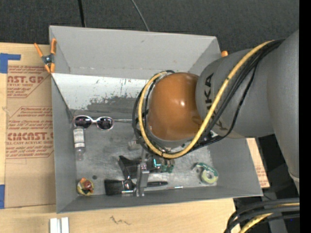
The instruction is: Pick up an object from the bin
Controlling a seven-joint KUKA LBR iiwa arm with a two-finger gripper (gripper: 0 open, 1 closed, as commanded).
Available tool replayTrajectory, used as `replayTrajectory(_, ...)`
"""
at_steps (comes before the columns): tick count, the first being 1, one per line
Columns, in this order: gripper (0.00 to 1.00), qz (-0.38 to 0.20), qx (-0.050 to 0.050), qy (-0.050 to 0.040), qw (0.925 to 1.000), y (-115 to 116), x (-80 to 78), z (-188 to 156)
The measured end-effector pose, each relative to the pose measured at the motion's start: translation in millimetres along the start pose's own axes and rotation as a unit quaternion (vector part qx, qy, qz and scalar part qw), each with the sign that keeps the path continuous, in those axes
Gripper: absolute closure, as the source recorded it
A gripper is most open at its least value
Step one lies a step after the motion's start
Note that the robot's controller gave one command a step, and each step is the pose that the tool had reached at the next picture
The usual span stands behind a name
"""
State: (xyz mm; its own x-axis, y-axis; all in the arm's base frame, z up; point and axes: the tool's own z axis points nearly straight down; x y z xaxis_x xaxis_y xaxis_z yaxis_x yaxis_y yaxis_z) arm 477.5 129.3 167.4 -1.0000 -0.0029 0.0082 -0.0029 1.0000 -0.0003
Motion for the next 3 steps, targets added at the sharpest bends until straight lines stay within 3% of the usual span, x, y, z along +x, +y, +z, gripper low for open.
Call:
replayTrajectory(1, 0.00, 0.001, -0.001, -0.0039, 1.0000, -1, -2.0, -4)
replayTrajectory(2, 1.00, 0.012, -0.001, -0.0079, 0.9999, -1, -41.7, 95)
replayTrajectory(3, 1.00, 0.012, -0.002, -0.0079, 0.9999, -1, -41.7, 95)
